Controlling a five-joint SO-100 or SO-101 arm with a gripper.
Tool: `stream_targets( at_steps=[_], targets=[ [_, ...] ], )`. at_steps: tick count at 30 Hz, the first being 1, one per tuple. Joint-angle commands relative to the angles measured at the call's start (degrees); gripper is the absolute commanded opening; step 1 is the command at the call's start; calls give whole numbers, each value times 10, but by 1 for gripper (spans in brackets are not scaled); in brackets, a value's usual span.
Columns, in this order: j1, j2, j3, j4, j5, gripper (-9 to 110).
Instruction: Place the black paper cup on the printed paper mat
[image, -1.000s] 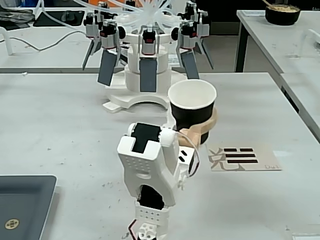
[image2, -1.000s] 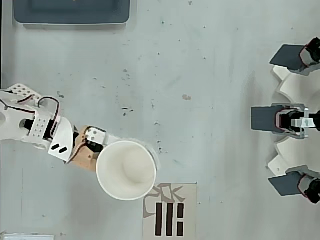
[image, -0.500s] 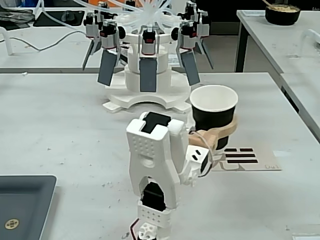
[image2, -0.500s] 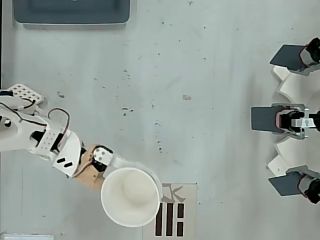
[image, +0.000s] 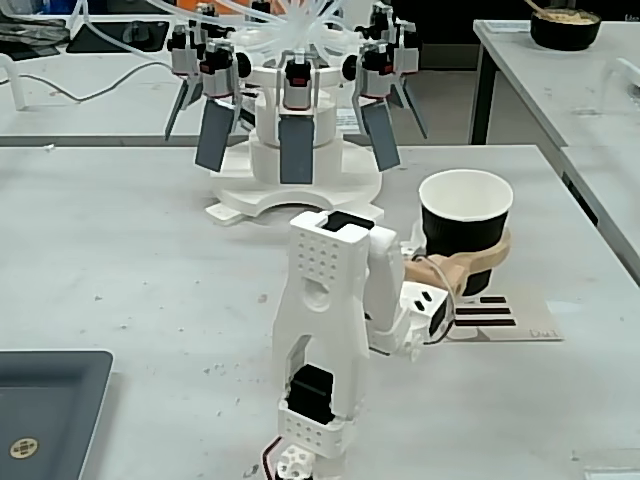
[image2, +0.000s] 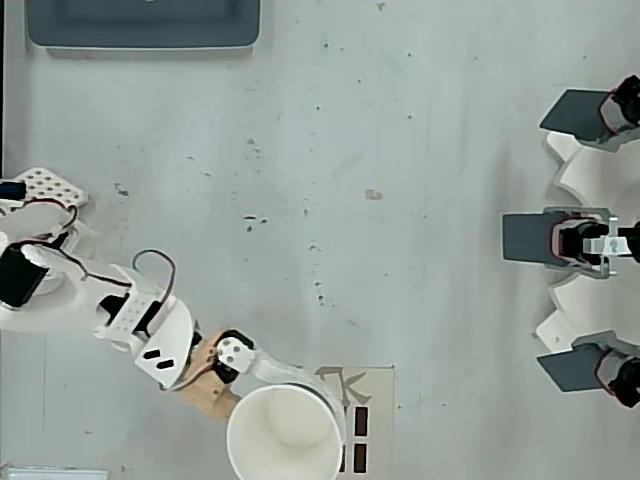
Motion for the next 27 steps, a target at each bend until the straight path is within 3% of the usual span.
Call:
stream_targets(
  at_steps=[1,27],
  targets=[
    [6,-20,-60,-1,5,6],
    [25,-268,-320,22,5,5]
  ],
)
